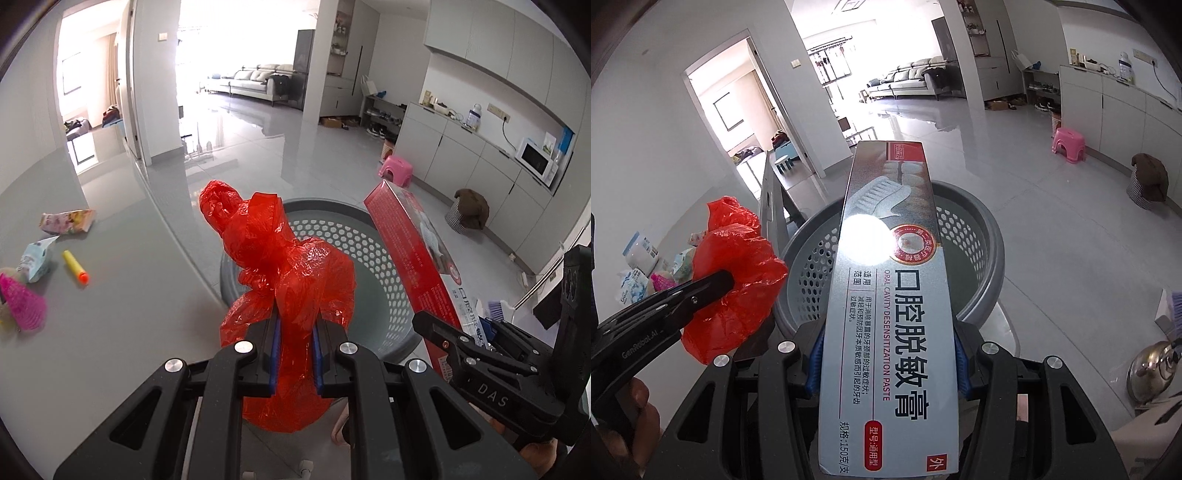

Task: Collect trash
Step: 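Carry the toothpaste box and red bag over the grey basket with both grippers, then open both grippers to drop the box and bag into the basket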

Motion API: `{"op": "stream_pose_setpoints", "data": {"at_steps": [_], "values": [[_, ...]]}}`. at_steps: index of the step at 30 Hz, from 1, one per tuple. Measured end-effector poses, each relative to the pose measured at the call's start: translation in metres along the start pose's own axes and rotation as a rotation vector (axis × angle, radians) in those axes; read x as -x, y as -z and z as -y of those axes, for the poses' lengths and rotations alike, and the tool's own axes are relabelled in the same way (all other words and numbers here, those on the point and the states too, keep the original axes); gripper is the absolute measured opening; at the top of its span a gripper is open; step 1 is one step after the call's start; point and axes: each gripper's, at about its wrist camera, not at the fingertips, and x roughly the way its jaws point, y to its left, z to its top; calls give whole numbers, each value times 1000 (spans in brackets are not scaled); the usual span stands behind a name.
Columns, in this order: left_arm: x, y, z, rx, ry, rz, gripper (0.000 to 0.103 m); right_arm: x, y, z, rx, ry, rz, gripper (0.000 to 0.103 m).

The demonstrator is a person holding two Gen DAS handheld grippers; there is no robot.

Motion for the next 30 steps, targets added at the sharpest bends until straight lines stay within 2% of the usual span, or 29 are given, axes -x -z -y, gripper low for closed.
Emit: {"op": "stream_pose_setpoints", "data": {"at_steps": [18, 30], "values": [[-73, -17, 8, -36, 31, -109, 14, -46, -14, -2, -27, 20, -124, 51], [-88, -20, 4, -21, 26, -140, 16, -53, -21, -4, -23, 19, -138, 51]]}}
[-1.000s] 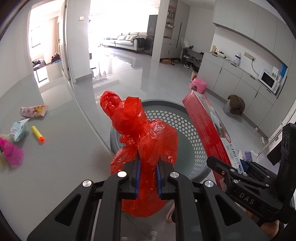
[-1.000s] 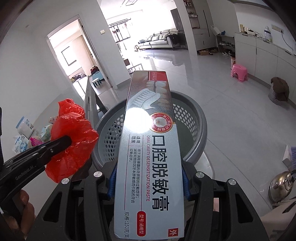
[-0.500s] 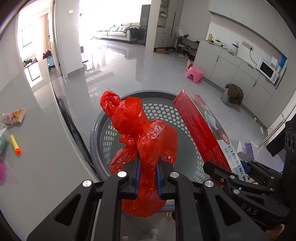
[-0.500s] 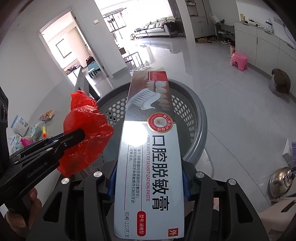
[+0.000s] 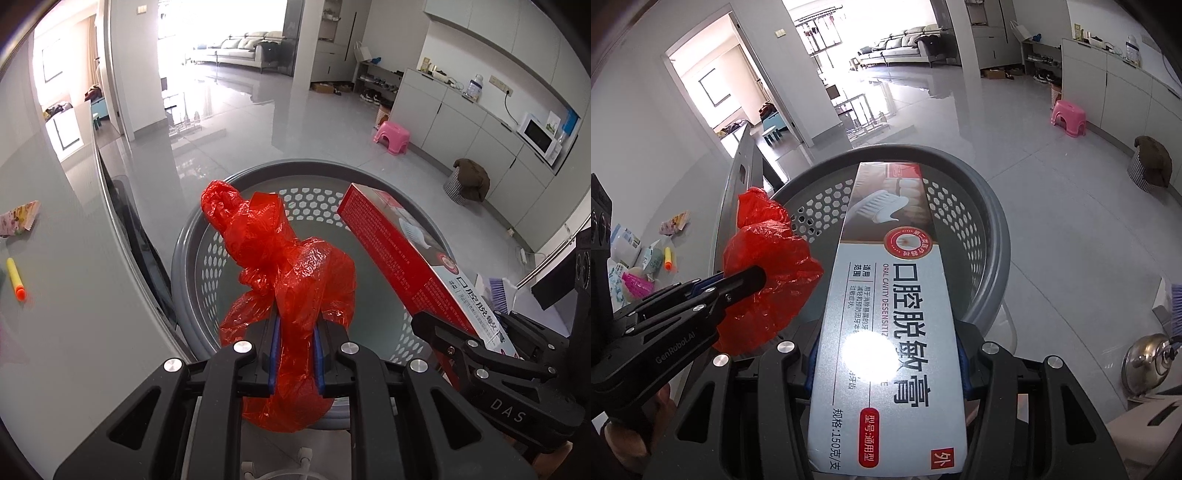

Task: Collect trash
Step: 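Open both grippers to drop the box and bag into the basket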

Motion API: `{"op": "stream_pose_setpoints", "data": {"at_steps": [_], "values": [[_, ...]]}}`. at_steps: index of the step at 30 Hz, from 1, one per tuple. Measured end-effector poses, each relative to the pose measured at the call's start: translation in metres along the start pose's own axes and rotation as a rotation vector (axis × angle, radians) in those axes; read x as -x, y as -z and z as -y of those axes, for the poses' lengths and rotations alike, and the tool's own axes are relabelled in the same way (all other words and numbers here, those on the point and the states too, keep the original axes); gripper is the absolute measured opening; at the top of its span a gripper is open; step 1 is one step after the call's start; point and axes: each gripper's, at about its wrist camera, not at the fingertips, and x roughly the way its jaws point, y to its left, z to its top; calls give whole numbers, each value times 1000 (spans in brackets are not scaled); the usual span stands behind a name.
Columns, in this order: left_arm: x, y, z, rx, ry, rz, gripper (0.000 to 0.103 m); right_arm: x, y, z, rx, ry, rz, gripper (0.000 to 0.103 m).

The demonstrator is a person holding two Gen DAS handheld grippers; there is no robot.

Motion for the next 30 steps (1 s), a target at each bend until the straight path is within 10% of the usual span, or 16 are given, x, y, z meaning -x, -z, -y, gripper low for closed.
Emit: {"op": "stream_pose_setpoints", "data": {"at_steps": [14, 30], "values": [[8, 2, -1, 16, -20, 20, 48, 13, 1, 11, -11, -27, 38, 61], [22, 5, -7, 31, -23, 44, 52, 20, 2, 7, -8, -25, 57, 61]]}}
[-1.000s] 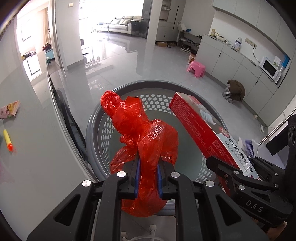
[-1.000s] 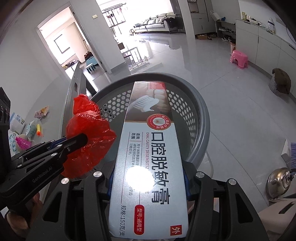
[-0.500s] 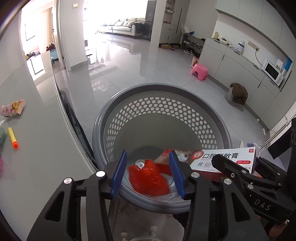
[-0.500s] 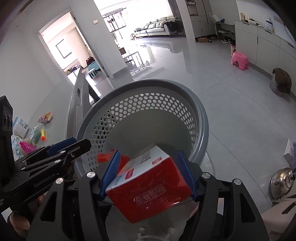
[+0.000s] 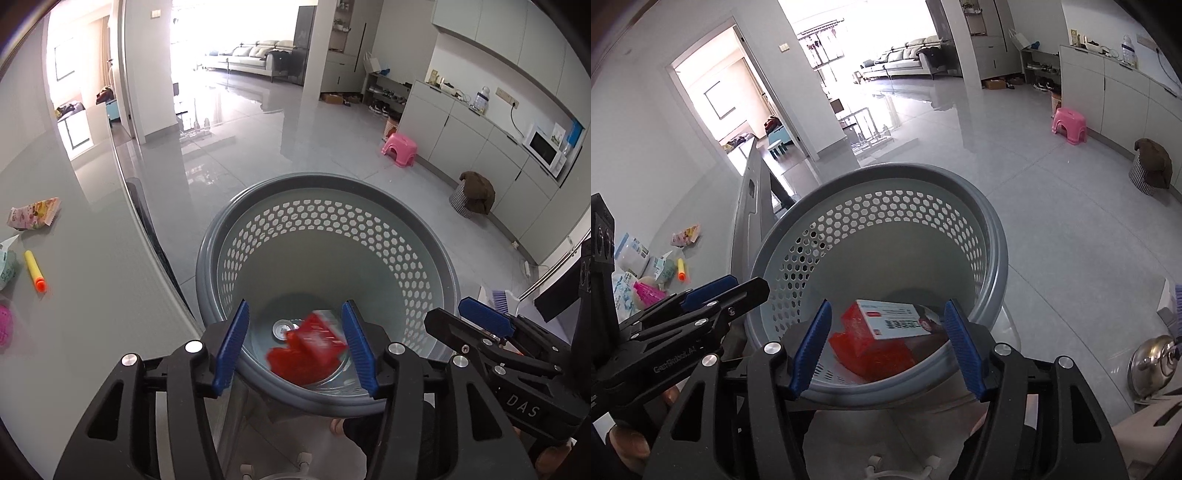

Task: Collect trash
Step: 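Open both grippers to drop the box and bag into the basket, then move both open grippers back over the table toward the remaining trash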

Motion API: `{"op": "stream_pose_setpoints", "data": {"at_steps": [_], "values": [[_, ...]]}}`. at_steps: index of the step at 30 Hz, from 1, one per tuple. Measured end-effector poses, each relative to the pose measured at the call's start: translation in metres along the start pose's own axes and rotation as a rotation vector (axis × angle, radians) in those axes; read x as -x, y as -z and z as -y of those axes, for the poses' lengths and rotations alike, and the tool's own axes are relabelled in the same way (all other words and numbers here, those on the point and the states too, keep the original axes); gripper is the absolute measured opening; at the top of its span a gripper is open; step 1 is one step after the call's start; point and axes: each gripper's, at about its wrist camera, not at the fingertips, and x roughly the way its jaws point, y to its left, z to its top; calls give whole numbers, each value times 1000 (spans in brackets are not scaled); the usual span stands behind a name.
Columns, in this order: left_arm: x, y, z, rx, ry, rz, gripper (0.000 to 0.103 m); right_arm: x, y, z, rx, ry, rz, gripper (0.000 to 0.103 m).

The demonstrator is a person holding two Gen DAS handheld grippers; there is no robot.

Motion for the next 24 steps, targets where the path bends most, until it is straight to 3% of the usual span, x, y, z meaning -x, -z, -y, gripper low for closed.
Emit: {"op": "stream_pose_setpoints", "data": {"at_steps": [24], "values": [[33, 8, -12, 20, 4, 45, 52, 27, 9, -13, 12, 7, 38, 61]]}}
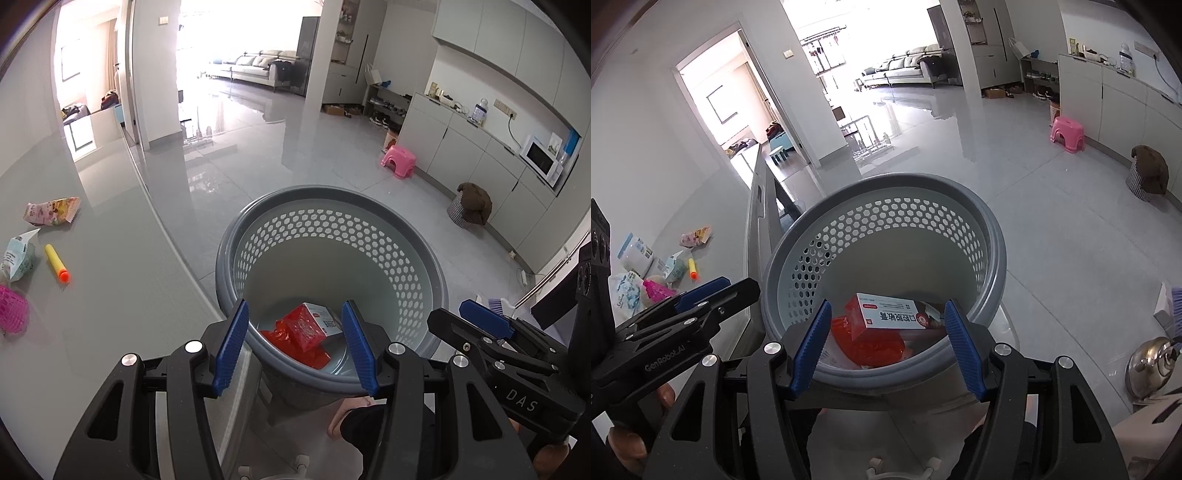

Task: Collect trash
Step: 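Move both open grippers back over the table toward the remaining trash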

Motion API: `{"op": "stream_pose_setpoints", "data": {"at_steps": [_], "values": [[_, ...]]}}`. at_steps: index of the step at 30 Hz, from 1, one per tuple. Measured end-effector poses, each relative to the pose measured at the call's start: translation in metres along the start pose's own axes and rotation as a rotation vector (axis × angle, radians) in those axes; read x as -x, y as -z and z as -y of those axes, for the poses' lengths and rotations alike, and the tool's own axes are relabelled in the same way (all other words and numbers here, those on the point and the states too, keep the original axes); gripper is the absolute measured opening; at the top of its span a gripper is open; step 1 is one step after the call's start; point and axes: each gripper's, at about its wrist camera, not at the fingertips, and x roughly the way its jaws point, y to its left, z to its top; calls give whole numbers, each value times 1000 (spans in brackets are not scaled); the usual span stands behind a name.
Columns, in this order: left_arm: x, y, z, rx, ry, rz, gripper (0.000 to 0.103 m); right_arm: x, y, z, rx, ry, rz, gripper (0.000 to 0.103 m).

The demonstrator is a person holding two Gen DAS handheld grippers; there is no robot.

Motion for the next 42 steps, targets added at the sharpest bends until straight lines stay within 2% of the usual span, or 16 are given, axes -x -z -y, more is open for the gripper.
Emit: {"op": "stream_pose_setpoints", "data": {"at_steps": [11, 22, 30, 42], "values": [[27, 7, -18, 28, -36, 44, 60, 17, 5, -21, 36, -14, 27, 61], [61, 22, -51, 64, -177, 97, 63, 26, 9, -59, 90, -5, 87, 64], [92, 36, -81, 130, -266, 143, 67, 23, 16, -90, 129, 6, 111, 67], [128, 57, -124, 204, -393, 186, 77, 12, 19, -144, 200, -43, 134, 76]]}}
